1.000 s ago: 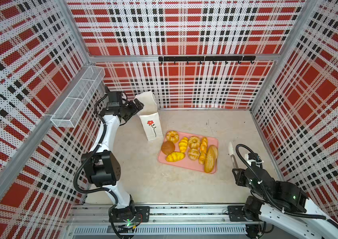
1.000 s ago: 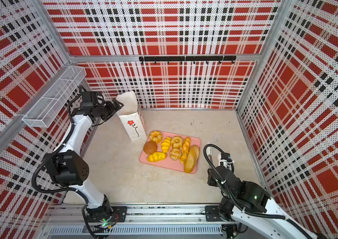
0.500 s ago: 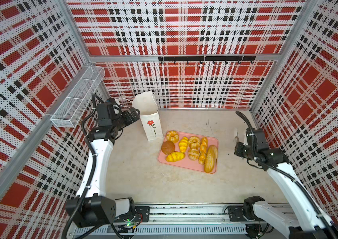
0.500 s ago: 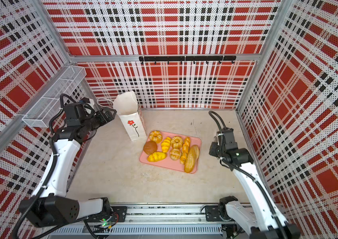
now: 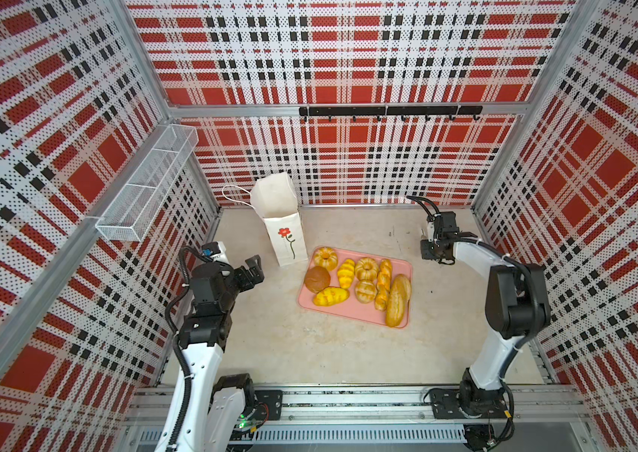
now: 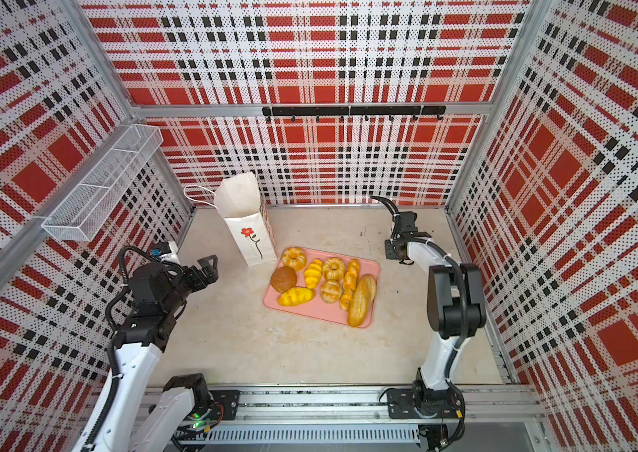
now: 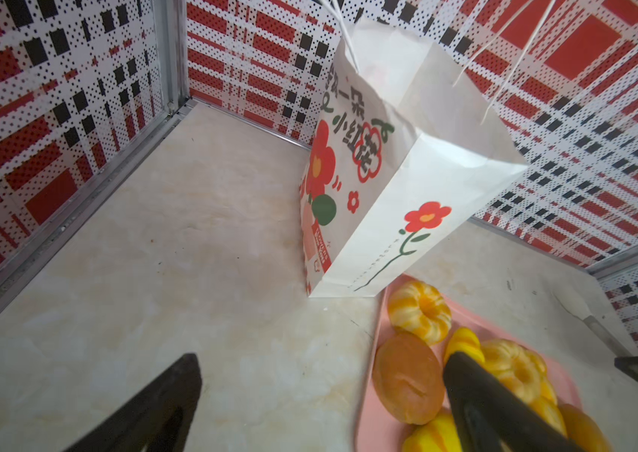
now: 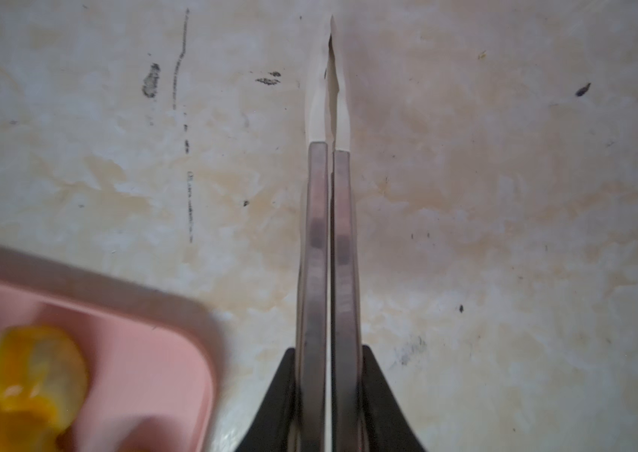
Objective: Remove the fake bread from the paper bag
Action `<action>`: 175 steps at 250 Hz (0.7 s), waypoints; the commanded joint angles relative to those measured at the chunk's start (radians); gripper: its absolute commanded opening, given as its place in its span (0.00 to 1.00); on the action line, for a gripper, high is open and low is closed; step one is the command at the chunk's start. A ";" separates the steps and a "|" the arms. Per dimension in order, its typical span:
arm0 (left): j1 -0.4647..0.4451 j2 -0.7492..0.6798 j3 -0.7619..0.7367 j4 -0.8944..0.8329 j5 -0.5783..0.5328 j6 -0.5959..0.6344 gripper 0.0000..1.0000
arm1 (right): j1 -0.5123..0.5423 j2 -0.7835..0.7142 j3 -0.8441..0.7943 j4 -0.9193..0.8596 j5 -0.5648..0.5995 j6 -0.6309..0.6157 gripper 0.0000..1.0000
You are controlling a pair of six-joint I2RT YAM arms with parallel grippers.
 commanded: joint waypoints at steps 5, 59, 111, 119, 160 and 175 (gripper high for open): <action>-0.035 -0.029 -0.045 0.130 -0.044 0.104 1.00 | -0.026 0.028 0.043 0.078 0.002 -0.061 0.26; -0.075 -0.031 -0.104 0.209 -0.111 0.162 0.99 | -0.037 0.052 0.065 0.049 0.019 -0.038 0.59; -0.077 -0.012 -0.153 0.283 -0.186 0.131 0.99 | -0.037 -0.042 0.059 0.007 0.039 -0.008 0.77; -0.077 -0.006 -0.160 0.301 -0.194 0.124 1.00 | -0.037 -0.067 0.050 0.006 0.040 -0.006 0.79; -0.079 0.063 -0.186 0.407 -0.220 0.112 1.00 | -0.037 -0.315 -0.171 0.201 0.037 0.004 0.81; -0.079 0.103 -0.194 0.459 -0.222 0.110 0.99 | -0.037 -0.436 -0.365 0.413 0.030 -0.028 0.82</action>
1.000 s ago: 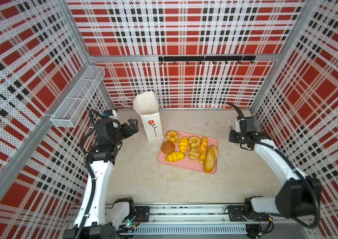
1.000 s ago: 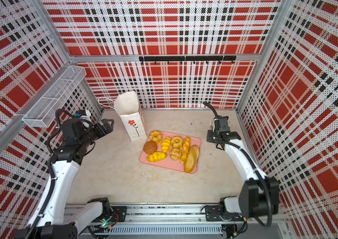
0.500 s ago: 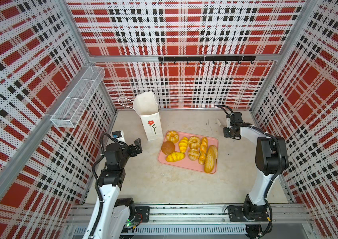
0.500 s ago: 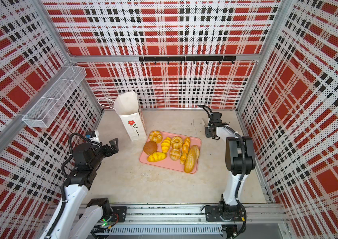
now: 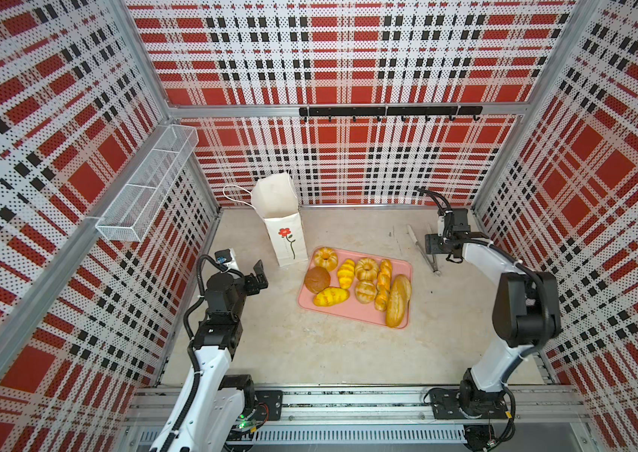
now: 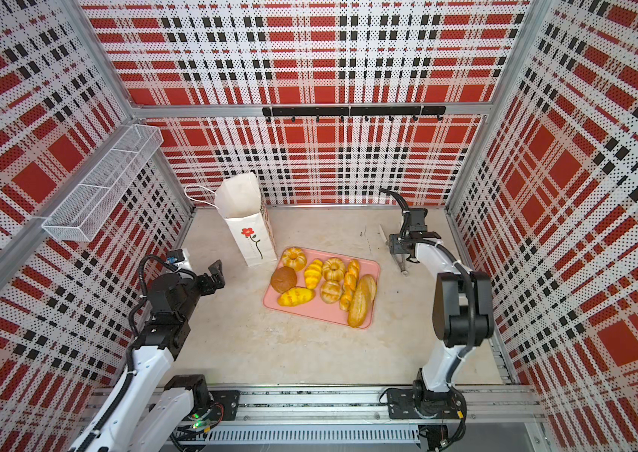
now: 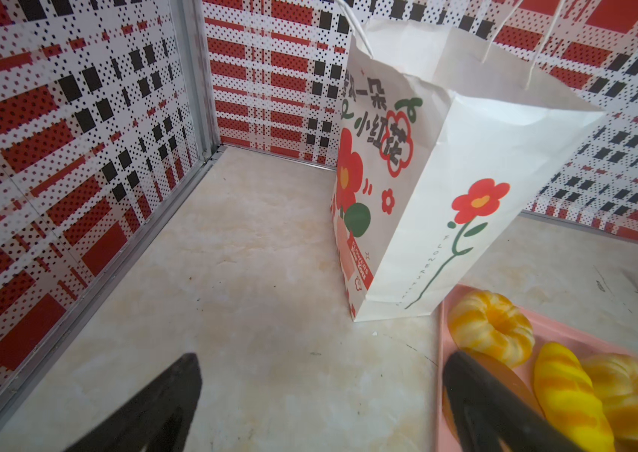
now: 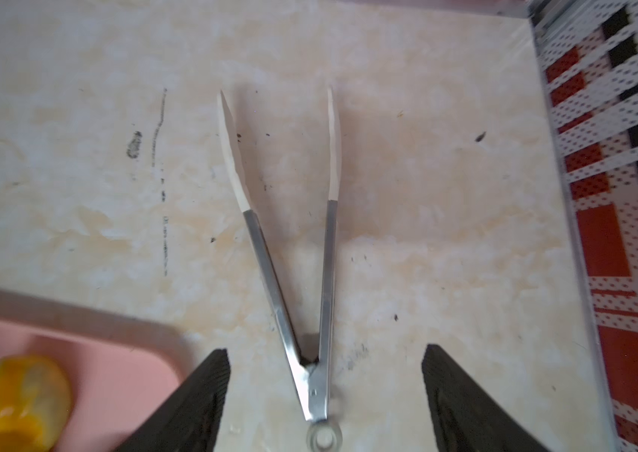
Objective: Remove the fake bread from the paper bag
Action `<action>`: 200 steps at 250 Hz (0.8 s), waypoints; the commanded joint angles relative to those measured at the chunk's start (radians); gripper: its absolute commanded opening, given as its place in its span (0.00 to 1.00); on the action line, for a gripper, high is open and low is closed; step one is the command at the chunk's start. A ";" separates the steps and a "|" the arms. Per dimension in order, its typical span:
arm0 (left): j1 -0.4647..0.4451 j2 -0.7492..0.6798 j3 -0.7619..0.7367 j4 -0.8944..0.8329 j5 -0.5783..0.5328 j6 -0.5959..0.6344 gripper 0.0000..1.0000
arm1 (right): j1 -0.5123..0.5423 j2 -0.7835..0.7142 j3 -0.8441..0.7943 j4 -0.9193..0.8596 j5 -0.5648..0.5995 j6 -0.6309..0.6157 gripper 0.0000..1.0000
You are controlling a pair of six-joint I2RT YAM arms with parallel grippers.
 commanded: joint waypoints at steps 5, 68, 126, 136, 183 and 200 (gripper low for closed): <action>-0.006 0.067 -0.024 0.161 -0.033 -0.012 1.00 | -0.003 -0.242 -0.293 0.378 -0.013 -0.026 0.83; -0.047 0.234 -0.098 0.435 -0.061 0.040 1.00 | -0.008 -0.360 -0.701 0.827 -0.088 -0.034 1.00; -0.060 0.366 -0.174 0.691 -0.050 0.114 1.00 | -0.008 -0.178 -0.806 1.168 -0.157 -0.053 1.00; -0.060 0.398 -0.173 0.720 -0.029 0.134 1.00 | -0.008 -0.109 -0.835 1.276 -0.137 -0.047 1.00; -0.072 0.593 -0.181 0.903 0.001 0.221 1.00 | -0.008 -0.065 -0.896 1.472 -0.134 -0.046 1.00; -0.075 0.718 -0.189 1.034 0.014 0.232 0.99 | -0.008 -0.091 -0.881 1.393 -0.092 -0.029 1.00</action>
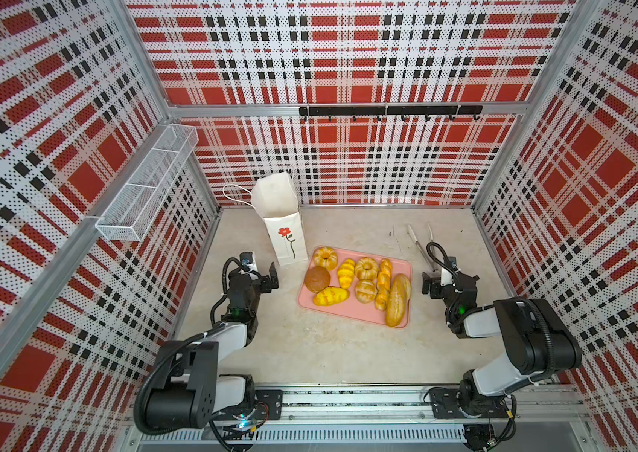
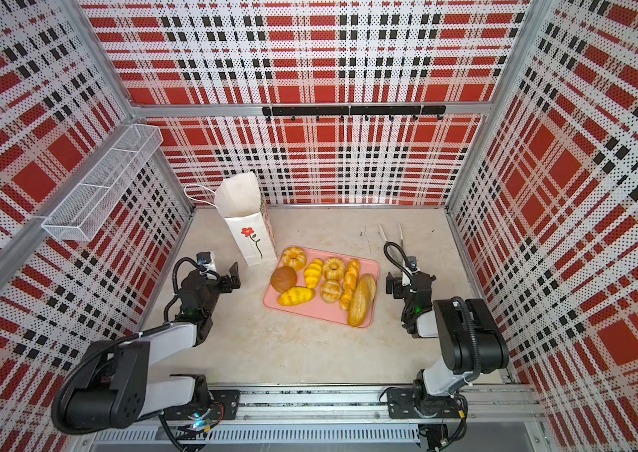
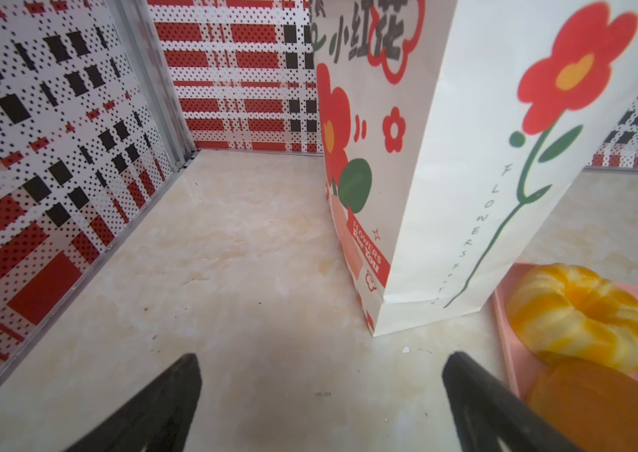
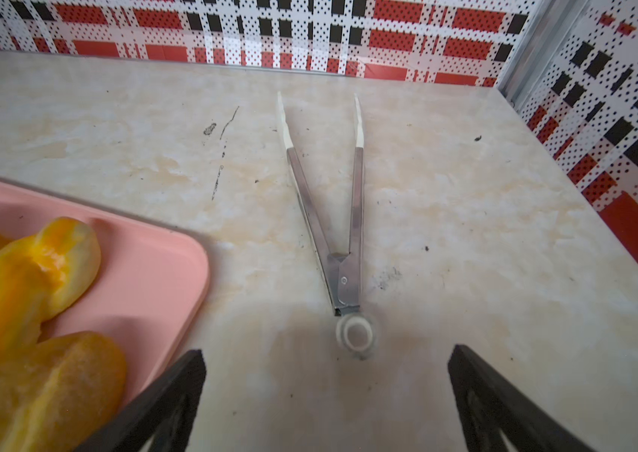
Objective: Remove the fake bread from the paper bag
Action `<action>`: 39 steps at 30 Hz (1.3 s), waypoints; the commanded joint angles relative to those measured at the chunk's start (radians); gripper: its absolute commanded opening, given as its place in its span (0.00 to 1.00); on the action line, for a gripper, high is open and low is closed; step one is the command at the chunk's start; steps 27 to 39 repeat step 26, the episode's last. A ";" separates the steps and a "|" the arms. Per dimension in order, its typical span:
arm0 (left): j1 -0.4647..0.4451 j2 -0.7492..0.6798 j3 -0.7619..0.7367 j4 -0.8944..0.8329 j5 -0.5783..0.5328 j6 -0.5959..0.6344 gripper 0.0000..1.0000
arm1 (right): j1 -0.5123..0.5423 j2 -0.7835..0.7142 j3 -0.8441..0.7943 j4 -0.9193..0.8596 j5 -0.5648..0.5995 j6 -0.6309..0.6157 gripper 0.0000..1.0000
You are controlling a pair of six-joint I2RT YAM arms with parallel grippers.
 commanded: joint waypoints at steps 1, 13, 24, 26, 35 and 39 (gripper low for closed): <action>-0.013 0.162 -0.020 0.269 0.033 0.056 0.99 | -0.004 -0.011 0.015 0.137 0.025 0.003 1.00; -0.104 0.218 0.066 0.192 -0.230 0.082 1.00 | -0.003 -0.006 0.084 0.017 0.093 0.021 1.00; -0.110 0.221 0.051 0.227 -0.244 0.086 0.99 | -0.001 0.002 0.094 0.008 0.088 0.016 1.00; -0.112 0.221 0.051 0.226 -0.246 0.086 1.00 | -0.001 -0.003 0.087 0.018 0.091 0.017 1.00; -0.112 0.221 0.051 0.226 -0.246 0.086 1.00 | -0.001 -0.003 0.087 0.018 0.091 0.017 1.00; -0.112 0.221 0.051 0.226 -0.246 0.086 1.00 | -0.001 -0.003 0.087 0.018 0.091 0.017 1.00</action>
